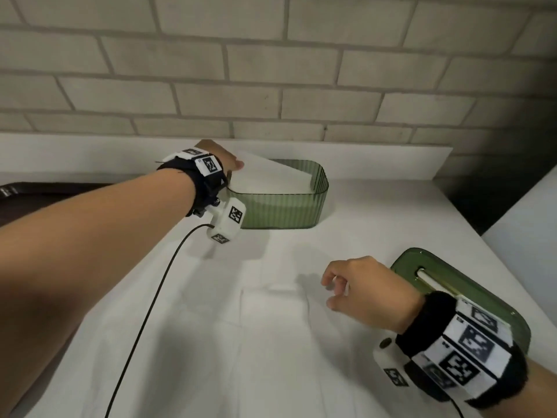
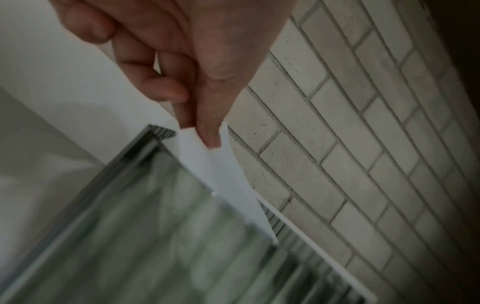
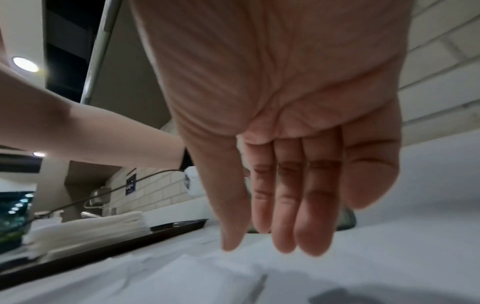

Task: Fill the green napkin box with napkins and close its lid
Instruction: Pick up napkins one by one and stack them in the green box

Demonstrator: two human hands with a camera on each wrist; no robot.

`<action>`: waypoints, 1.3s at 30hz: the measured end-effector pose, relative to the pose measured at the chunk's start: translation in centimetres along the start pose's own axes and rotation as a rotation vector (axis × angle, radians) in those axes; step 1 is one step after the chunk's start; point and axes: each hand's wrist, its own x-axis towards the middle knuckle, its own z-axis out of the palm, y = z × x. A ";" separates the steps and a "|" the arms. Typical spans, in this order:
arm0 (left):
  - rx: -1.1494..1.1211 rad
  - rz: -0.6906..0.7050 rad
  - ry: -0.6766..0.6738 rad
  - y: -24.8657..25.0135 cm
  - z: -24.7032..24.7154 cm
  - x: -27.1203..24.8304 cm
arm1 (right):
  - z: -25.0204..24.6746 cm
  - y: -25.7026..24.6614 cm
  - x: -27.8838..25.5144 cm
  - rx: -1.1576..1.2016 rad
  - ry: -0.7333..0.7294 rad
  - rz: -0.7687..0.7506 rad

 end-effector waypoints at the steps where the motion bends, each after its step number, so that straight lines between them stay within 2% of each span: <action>1: 0.037 0.013 0.015 0.1 0.1 0.0 | 0.6 -0.4 -0.5 0.013 -0.033 -0.021; 5: 0.208 0.076 0.046 0.7 1.2 0.3 | 3.0 -1.7 -1.3 0.033 -0.131 -0.062; 12: 0.480 0.168 0.014 1.5 2.1 -0.6 | 2.8 -2.4 -0.4 0.013 -0.120 -0.034; 16: 0.649 0.279 0.122 1.4 2.7 -1.3 | 2.3 -4.0 -0.4 -0.043 -0.236 -0.069; 19: 0.602 0.347 0.198 1.4 2.9 -1.6 | 2.2 -6.1 0.1 -0.017 -0.262 -0.138; 24: 0.437 0.393 0.154 1.7 0.7 -3.1 | 3.2 -9.9 1.7 -0.004 -0.276 -0.231; 29: 0.253 0.461 0.209 0.0 -2.7 -7.5 | 4.4 -12.1 3.2 -0.056 -0.289 -0.236; 32: 0.176 0.427 0.179 -2.8 -4.5 -10.9 | 5.2 -12.6 3.4 -0.080 -0.263 -0.189; 35: 0.110 0.357 0.085 -6.9 -5.6 -14.5 | 5.3 -13.0 3.6 -0.097 -0.271 -0.165; 39: 0.085 0.256 0.008 -12.4 -5.6 -18.7 | 5.7 -13.5 3.6 -0.112 -0.251 -0.146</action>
